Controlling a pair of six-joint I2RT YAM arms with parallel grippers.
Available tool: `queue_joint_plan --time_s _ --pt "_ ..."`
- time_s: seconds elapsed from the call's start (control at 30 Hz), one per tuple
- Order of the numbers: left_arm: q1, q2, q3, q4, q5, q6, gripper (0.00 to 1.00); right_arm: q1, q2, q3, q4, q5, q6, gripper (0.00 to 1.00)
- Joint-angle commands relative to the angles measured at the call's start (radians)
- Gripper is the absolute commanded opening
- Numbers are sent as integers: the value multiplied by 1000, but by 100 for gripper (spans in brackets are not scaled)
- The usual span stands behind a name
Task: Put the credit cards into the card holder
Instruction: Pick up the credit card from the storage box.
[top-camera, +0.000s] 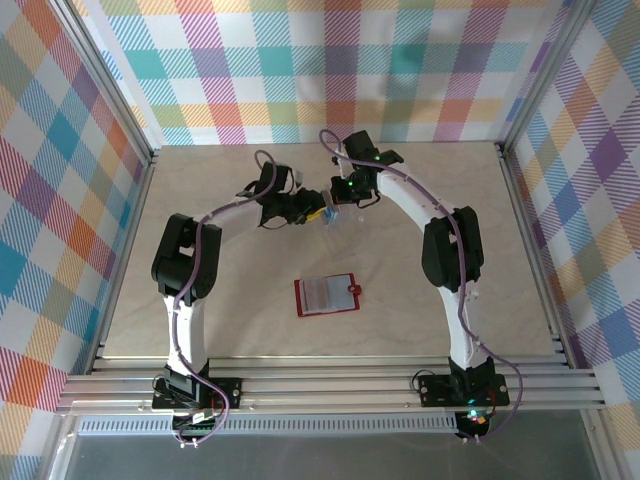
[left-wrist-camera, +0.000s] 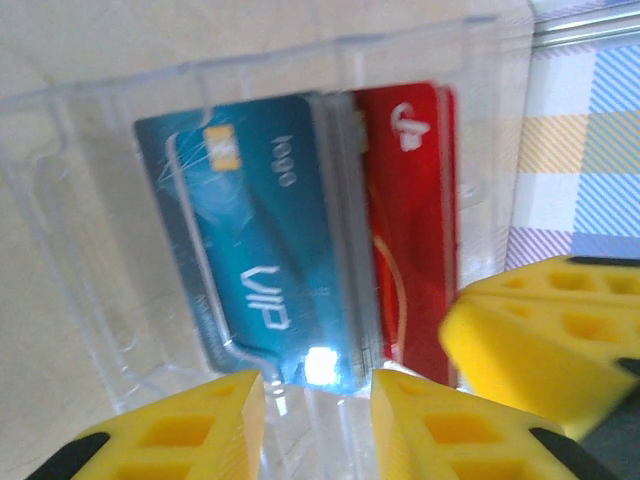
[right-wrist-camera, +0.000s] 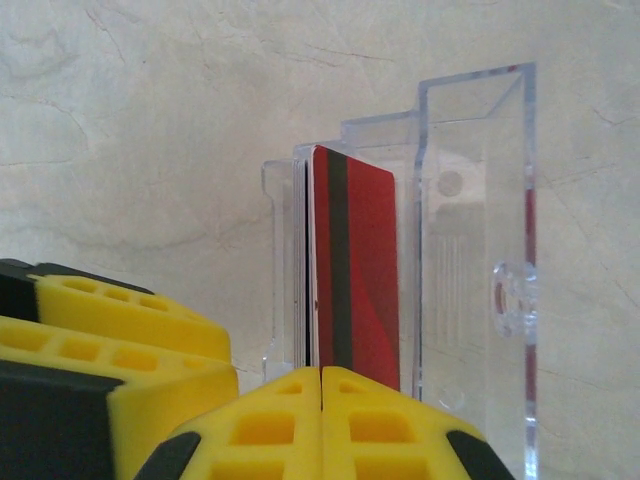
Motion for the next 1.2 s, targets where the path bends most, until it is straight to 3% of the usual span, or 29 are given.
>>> queue_joint_plan --time_s 0.0,0.37,0.97,1.17 --pt "-11 29 53 -10 11 -20 31 -3 -47 35 -61 18 23 0" --pt "-31 129 203 -19 4 -71 7 -40 -68 13 -51 -19 65 0" --pt "-56 274 357 -108 -14 -43 6 -69 -61 28 -52 -111 72 0" --pt "-67 288 387 -161 -43 -6 6 -80 -66 21 -34 -173 79 9"
